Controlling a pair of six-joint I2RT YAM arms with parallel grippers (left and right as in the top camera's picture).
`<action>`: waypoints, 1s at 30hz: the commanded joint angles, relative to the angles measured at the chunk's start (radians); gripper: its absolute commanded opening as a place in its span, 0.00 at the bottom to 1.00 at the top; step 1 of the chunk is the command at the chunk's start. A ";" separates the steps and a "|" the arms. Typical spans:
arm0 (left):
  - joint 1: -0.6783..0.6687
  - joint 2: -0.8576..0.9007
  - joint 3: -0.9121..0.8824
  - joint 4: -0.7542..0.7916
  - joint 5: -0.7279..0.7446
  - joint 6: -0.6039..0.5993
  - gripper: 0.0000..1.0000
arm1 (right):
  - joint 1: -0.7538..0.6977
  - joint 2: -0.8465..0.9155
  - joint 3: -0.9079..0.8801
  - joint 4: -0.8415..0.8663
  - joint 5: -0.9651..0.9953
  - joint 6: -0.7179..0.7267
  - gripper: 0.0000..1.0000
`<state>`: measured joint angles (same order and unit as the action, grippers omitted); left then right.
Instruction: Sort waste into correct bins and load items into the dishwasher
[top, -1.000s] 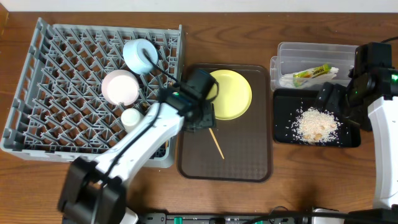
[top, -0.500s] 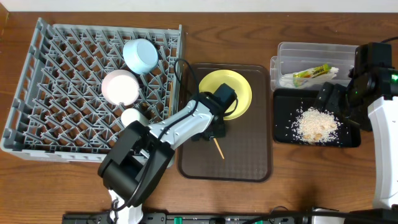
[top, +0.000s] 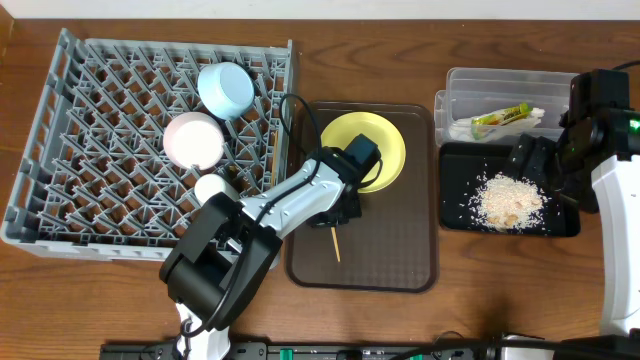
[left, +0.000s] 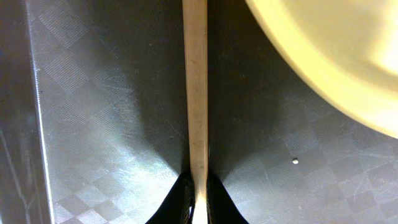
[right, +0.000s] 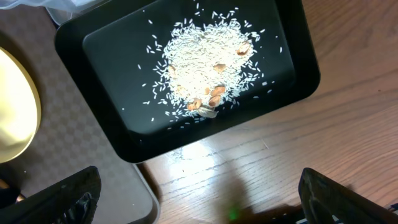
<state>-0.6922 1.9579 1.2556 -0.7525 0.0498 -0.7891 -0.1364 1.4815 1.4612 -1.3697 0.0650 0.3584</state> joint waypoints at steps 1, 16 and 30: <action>0.015 0.044 -0.008 -0.005 -0.010 -0.002 0.08 | -0.006 -0.017 0.003 -0.003 -0.006 -0.008 0.99; 0.145 -0.350 -0.008 -0.168 -0.017 0.348 0.08 | -0.006 -0.017 0.003 -0.010 -0.006 -0.008 0.99; 0.420 -0.454 -0.008 -0.054 -0.039 0.714 0.08 | -0.006 -0.017 0.003 -0.008 -0.006 -0.008 0.99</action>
<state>-0.3000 1.4570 1.2514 -0.8284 0.0341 -0.1303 -0.1364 1.4815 1.4612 -1.3758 0.0597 0.3584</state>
